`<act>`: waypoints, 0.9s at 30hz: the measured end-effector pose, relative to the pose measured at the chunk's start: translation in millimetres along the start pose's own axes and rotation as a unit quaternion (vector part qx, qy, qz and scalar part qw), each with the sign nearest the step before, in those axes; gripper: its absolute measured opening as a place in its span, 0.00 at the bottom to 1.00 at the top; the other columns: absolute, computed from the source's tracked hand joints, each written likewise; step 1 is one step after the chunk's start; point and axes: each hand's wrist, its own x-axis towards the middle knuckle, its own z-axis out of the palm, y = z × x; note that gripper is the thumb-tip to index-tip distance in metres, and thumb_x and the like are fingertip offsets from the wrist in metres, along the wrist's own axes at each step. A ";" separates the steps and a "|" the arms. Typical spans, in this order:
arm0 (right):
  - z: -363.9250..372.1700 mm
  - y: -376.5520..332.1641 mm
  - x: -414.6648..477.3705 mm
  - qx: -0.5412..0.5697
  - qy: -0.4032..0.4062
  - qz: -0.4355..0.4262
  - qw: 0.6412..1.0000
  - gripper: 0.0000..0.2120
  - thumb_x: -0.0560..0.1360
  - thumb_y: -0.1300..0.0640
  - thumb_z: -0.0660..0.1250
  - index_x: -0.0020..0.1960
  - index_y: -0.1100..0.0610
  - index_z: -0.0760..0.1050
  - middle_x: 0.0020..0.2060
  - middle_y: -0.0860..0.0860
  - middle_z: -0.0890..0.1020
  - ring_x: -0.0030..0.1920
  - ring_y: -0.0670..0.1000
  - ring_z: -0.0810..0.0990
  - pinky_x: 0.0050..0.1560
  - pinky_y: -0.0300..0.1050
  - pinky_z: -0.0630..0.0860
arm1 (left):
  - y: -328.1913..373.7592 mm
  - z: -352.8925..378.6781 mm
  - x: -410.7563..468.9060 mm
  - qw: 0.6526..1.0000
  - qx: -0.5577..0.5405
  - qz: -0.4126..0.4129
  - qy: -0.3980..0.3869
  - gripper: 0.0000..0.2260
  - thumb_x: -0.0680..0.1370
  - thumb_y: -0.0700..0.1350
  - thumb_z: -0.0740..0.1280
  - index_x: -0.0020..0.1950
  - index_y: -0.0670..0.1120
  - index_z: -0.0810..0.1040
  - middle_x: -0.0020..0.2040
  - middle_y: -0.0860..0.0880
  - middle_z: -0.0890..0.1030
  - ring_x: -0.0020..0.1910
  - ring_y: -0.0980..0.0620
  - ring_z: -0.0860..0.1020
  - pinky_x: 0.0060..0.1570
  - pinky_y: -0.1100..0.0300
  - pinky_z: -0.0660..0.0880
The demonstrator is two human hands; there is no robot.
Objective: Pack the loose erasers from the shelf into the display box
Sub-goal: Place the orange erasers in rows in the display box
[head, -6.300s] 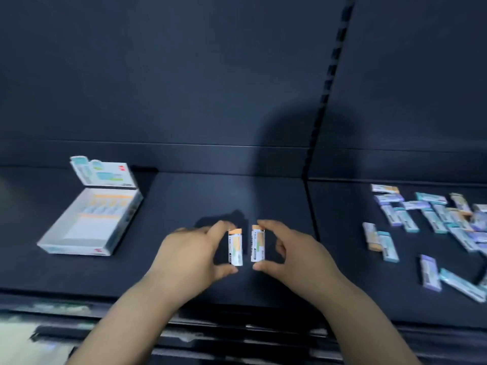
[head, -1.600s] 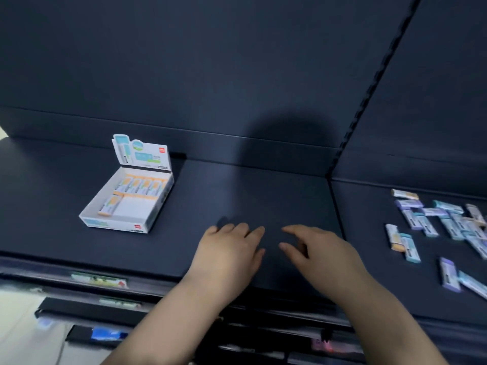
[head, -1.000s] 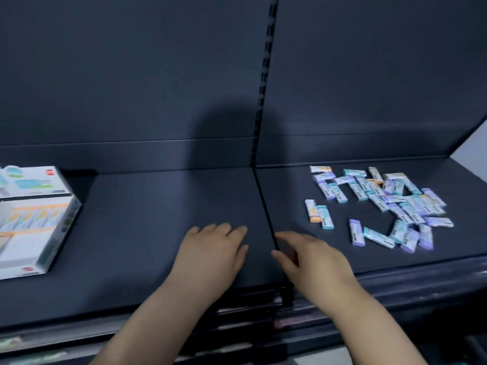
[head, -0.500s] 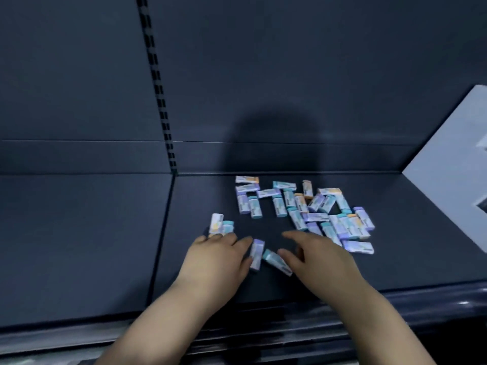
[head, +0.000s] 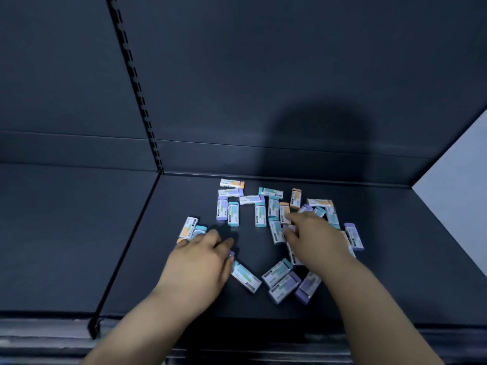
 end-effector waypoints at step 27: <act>10.3 -16.1 58.7 0.008 0.051 0.163 0.985 0.22 0.72 0.48 0.66 0.64 0.52 0.68 0.52 0.55 0.78 0.52 0.58 0.77 0.41 0.44 0.69 | -72.4 -9.7 30.5 0.983 -0.003 -0.109 -0.147 0.19 0.77 0.49 0.58 0.69 0.54 0.63 0.62 0.49 0.71 0.61 0.48 0.70 0.54 0.58 0.68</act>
